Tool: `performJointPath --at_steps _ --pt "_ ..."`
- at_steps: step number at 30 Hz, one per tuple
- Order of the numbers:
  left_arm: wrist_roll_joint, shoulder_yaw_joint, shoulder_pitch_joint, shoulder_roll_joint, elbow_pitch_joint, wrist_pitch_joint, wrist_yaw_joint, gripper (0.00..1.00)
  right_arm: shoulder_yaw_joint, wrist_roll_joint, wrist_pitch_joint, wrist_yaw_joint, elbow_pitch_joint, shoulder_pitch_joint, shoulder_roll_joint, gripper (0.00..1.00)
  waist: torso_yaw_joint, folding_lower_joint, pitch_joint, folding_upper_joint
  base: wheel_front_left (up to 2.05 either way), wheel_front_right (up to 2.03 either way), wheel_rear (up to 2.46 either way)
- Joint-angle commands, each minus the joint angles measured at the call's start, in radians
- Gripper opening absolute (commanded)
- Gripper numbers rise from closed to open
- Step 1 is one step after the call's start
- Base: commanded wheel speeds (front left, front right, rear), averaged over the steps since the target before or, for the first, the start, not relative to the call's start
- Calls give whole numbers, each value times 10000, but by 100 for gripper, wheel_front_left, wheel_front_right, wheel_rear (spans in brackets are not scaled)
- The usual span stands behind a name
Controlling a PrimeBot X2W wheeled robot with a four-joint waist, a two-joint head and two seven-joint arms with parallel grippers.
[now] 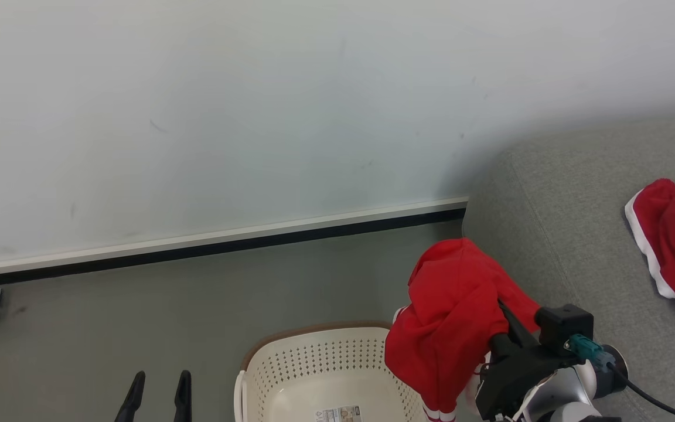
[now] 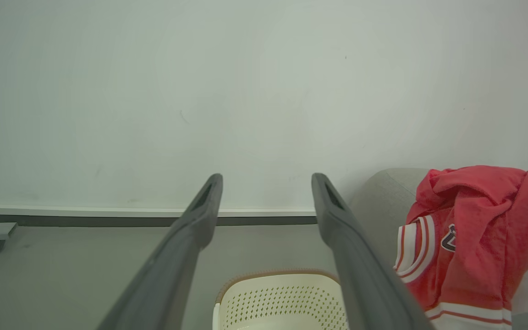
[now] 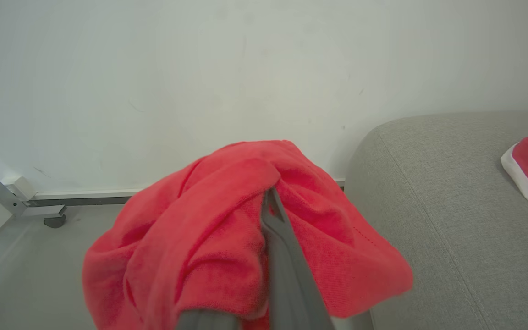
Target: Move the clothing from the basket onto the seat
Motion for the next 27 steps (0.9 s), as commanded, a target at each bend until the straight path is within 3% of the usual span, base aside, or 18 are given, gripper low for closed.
performJointPath --at_steps 1,10,27 --pt "157 138 188 -35 -12 -44 -82 100 28 -39 9 4 -59 -40 27 0 -62 0 75 0 0 0 0" --pt "111 590 58 -85 244 -43 -466 100 108 -71 -22 4 -100 -301 35 0 -608 0 283 0 0 0 0" --pt "590 406 -680 -103 98 -33 -606 100 1111 379 -168 4 185 -2181 -98 0 -4005 0 1489 0 0 0 0"
